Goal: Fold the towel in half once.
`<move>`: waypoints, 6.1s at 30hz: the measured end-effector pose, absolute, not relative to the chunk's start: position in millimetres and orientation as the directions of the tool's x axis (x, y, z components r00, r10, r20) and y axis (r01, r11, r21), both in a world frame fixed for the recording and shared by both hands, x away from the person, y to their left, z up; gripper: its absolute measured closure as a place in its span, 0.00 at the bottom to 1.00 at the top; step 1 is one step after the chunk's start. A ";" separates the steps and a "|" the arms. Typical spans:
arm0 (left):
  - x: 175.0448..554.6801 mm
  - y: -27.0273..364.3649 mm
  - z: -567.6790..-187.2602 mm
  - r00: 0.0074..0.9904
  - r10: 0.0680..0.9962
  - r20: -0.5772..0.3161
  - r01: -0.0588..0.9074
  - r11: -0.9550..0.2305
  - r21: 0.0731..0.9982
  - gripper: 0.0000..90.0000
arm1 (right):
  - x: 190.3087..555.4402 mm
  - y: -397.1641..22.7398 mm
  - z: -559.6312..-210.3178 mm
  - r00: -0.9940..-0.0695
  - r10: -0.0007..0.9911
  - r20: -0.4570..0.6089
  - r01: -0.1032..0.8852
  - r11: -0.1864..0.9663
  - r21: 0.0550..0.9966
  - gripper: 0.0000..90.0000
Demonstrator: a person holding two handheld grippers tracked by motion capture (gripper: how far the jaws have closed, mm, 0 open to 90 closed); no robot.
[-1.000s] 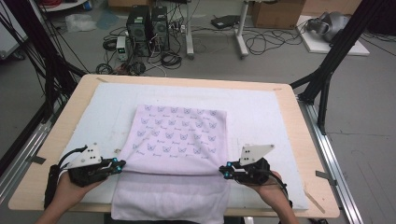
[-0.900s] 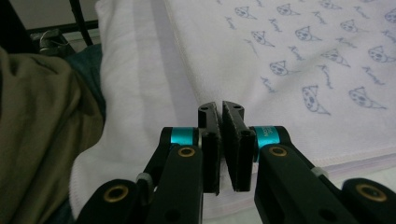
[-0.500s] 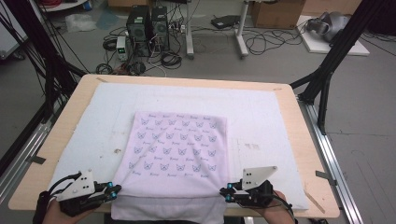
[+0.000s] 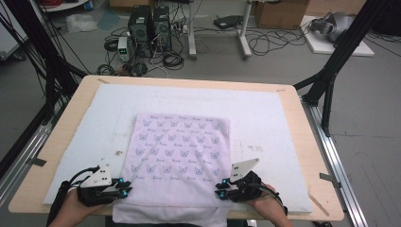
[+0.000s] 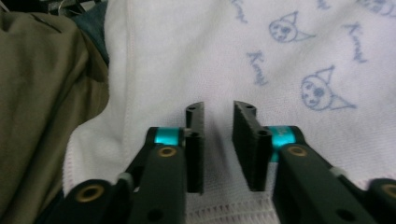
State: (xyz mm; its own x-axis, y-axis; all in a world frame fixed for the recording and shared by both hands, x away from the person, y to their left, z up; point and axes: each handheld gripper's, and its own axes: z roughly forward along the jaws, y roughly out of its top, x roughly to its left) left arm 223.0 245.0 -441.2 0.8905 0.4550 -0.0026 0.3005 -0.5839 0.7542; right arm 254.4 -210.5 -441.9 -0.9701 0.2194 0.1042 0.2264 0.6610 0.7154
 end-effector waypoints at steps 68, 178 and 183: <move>374.5 244.7 -413.0 0.762 0.647 0.009 0.331 -0.402 0.854 0.73 | 410.2 -243.7 -403.6 -0.841 0.540 0.032 0.375 0.539 0.754 0.63; 274.7 242.1 -442.6 0.849 0.527 0.025 0.295 -0.514 0.806 0.54 | 278.1 -251.4 -428.0 -0.943 0.331 0.046 0.253 0.620 0.743 0.79; 274.5 239.2 -446.9 0.862 0.505 0.026 0.292 -0.540 0.789 0.59 | 294.1 -244.2 -430.3 -0.927 0.374 0.018 0.263 0.615 0.744 0.72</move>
State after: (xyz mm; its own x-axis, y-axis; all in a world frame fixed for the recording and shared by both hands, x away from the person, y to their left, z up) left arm 274.5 239.2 -446.9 0.8624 0.5055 0.0263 0.2925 -0.5401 0.7892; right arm 294.1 -244.2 -430.3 -0.9271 0.3743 0.0184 0.2630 0.6146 0.7437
